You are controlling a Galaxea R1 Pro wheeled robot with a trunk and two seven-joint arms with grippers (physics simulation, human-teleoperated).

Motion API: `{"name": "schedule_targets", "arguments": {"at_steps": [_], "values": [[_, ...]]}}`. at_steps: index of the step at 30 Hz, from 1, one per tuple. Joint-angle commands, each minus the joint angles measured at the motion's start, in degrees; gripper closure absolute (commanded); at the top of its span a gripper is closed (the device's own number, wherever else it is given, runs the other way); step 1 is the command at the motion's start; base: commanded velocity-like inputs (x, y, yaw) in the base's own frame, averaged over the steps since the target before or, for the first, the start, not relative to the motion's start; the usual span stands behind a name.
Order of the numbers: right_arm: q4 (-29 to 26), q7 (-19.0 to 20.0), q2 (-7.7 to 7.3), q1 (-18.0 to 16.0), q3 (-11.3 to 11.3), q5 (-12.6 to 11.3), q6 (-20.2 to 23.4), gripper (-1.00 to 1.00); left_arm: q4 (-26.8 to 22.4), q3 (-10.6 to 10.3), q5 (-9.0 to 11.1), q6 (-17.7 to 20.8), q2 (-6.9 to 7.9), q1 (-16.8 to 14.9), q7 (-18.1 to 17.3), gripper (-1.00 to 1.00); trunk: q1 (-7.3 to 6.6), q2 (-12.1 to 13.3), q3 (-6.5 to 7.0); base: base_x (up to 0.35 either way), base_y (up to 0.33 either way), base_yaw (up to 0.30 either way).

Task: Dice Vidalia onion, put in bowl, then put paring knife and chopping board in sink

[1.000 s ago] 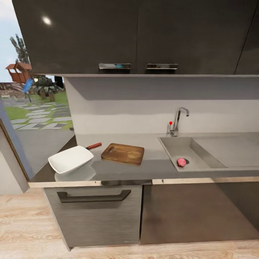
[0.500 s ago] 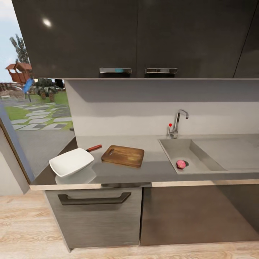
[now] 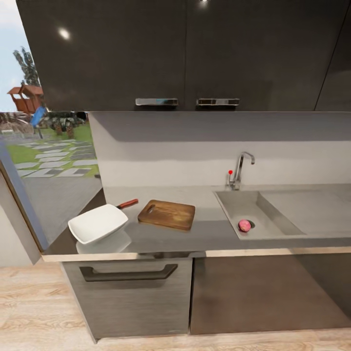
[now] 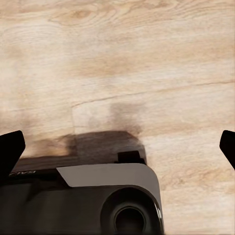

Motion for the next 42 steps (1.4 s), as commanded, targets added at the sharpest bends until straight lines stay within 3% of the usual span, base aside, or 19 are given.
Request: {"name": "schedule_targets", "arguments": {"at_steps": [1, 42], "values": [[0.03, 0.03, 0.04, -0.02, -0.29, -0.04, -0.19, -1.00, -0.04, 0.02, 0.00, -0.09, 0.00, 0.01, 0.01, -1.00, -0.22, 0.38, 0.14, 0.000, 0.000, 0.000], [0.13, 0.02, 0.03, -0.02, -0.36, -0.07, -0.21, -1.00, -0.30, -0.03, 0.01, -0.11, 0.00, 0.03, 0.01, -1.00, -9.23, 16.83, 7.50, 0.000, 0.000, 0.000]]}}
